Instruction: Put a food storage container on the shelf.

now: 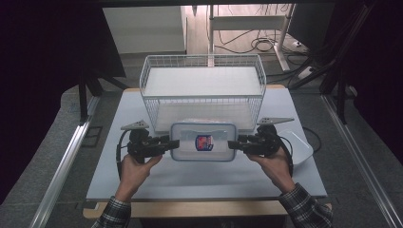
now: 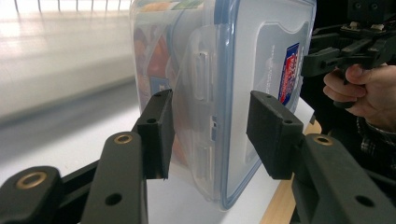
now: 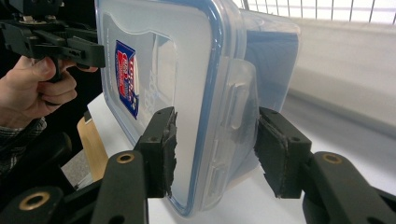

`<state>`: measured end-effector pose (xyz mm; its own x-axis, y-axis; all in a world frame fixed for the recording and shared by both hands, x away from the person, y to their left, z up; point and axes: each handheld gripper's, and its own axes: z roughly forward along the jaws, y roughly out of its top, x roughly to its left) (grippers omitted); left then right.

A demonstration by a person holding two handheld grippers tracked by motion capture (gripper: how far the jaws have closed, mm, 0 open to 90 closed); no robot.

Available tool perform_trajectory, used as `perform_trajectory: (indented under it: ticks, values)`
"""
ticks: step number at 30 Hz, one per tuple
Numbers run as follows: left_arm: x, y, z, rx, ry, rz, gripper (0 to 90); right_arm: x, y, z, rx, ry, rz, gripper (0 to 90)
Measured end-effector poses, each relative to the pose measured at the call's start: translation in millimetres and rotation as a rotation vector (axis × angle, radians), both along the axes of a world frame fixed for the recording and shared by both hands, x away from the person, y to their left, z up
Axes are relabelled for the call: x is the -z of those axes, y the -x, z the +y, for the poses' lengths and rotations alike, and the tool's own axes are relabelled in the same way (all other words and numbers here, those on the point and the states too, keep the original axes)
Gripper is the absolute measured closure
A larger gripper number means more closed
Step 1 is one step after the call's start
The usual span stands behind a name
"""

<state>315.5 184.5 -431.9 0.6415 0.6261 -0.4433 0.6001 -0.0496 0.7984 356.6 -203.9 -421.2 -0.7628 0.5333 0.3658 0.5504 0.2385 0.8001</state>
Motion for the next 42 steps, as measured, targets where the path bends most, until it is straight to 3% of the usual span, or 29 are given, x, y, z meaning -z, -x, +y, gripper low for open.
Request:
perform_trajectory:
  ticks: [17,33,42]
  values:
    - [-46.9,-19.0,3.5,-0.029,0.025,-0.067,52.1,-51.3,-21.4,4.4,0.011,-0.027,-0.071,50.1]
    - [-95.1,-55.8,5.5,-0.033,0.042,-0.135,52.0,-100.8,-53.5,6.0,0.033,-0.052,-0.132,50.0]
    - [-118.2,-79.0,8.2,-0.048,0.053,-0.149,52.1,-119.2,-75.5,7.8,0.039,-0.072,-0.134,50.0]
